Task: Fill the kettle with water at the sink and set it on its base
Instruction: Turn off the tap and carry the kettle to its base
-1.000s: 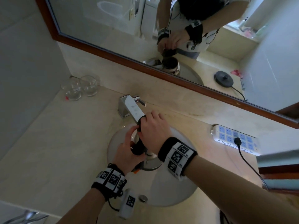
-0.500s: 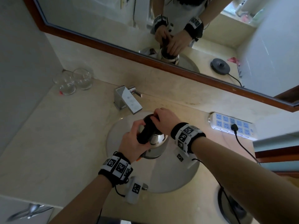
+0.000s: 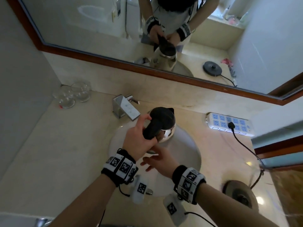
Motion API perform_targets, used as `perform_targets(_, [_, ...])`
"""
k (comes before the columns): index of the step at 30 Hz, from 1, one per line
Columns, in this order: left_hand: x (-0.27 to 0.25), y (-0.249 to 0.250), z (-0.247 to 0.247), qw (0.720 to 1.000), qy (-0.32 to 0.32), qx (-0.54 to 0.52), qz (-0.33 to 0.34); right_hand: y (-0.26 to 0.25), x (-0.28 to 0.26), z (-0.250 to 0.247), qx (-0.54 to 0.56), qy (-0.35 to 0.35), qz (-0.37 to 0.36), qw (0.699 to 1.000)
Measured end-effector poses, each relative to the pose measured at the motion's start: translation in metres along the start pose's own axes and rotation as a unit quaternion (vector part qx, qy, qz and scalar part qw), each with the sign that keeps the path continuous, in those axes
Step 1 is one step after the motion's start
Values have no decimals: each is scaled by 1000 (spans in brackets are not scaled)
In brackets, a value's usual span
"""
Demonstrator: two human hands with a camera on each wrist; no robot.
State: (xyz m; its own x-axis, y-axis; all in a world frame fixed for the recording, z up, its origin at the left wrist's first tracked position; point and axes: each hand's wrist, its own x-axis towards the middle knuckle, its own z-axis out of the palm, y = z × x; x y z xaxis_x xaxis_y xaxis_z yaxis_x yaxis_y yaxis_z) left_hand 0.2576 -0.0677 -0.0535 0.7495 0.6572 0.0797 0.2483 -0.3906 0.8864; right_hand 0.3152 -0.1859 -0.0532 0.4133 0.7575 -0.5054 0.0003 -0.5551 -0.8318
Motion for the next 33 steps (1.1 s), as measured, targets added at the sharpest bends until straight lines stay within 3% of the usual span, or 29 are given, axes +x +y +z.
perform_targets(5, [5, 18, -9, 999, 27, -47, -3, -21, 5, 16, 97, -33, -21, 995])
perform_targets(8, [9, 32, -14, 998, 22, -18, 51, -37, 15, 28, 146, 41, -35, 988])
perform_targets(12, [14, 48, -21, 997, 9, -1, 73, -55, 20, 34, 186, 130, -72, 971])
perform_targets(16, [13, 64, -22, 995, -34, -6, 92, -67, -4, 16, 161, 173, -101, 966])
perform_targets(20, [9, 78, -16, 990, -26, -73, 118, -72, -29, -18, 181, 211, -40, 960])
perform_targets(21, [9, 78, -12, 991, -19, -84, 102, -71, -36, -27, 181, 217, -25, 959])
perform_targets(23, [9, 80, 1, 989, -46, -137, -6, -69, -52, -45, 166, 223, -24, 960])
perform_targets(25, [6, 90, 17, 949, -140, -226, -171, -67, -69, -63, 164, 233, -42, 958])
perform_targets(27, [-4, 98, 37, 883, -243, -280, -289, -62, -86, -80, 193, 240, -55, 950])
perform_targets(30, [-19, 108, 75, 793, -357, -361, -337, -50, -106, -104, 251, 244, -74, 934])
perform_targets(33, [-24, 115, 112, 673, -392, -501, -378, -33, -126, -126, 270, 262, -60, 925])
